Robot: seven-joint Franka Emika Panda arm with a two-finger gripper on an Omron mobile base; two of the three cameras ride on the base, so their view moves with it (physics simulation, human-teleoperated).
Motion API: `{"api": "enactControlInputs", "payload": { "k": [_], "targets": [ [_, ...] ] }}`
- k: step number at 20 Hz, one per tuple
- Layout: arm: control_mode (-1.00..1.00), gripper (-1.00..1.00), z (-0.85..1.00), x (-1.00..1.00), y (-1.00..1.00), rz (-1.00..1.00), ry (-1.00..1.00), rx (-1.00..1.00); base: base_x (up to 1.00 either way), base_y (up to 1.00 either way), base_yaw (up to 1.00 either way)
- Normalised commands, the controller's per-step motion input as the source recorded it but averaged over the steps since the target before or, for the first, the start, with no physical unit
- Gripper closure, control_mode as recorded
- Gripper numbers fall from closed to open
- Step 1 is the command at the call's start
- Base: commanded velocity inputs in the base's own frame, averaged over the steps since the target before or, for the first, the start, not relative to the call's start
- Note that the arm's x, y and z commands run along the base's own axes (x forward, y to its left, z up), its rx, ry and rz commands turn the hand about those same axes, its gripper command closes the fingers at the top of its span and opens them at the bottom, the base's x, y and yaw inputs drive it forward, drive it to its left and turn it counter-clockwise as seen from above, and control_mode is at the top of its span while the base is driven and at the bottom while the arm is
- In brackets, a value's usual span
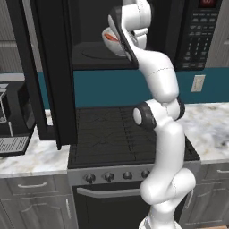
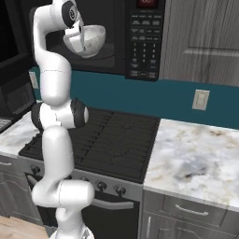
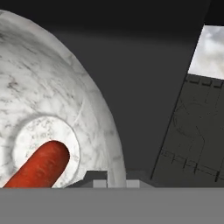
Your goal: Pick the carrot from the sink and place it in the bowl. Then pick the bowl and place it in the microwave. Then close the microwave door and press the start button.
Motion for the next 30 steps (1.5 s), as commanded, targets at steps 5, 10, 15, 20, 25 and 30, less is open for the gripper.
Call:
{"api": "enactControlInputs", "payload": {
  "k": [5, 10, 15, 20, 25, 30],
  "targets": [
    [-1.00, -1.00, -0.07, -0.22, 0.00, 0.00, -0.09, 0.07, 0.00, 0.00, 0.00],
    [-1.00, -1.00, 0.00, -0.76, 0.00, 0.00, -0.09, 0.07, 0.00, 0.00, 0.00],
    [-1.00, -1.00, 0.00, -0.91, 0.00, 0.00, -0.13, 0.03, 0.00, 0.00, 0.00],
    [-1.00, -1.00, -0.21, -0.99, 0.01, 0.00, -0.20, 0.00, 0.00, 0.00, 0.00],
    [-1.00, -1.00, -0.57, -1.00, 0.00, 0.01, -0.27, 0.00, 0.00, 0.00, 0.00],
    [-1.00, -1.00, -0.49, -1.00, 0.00, 0.03, -0.32, 0.00, 0.00, 0.00, 0.00]
  ]
}}
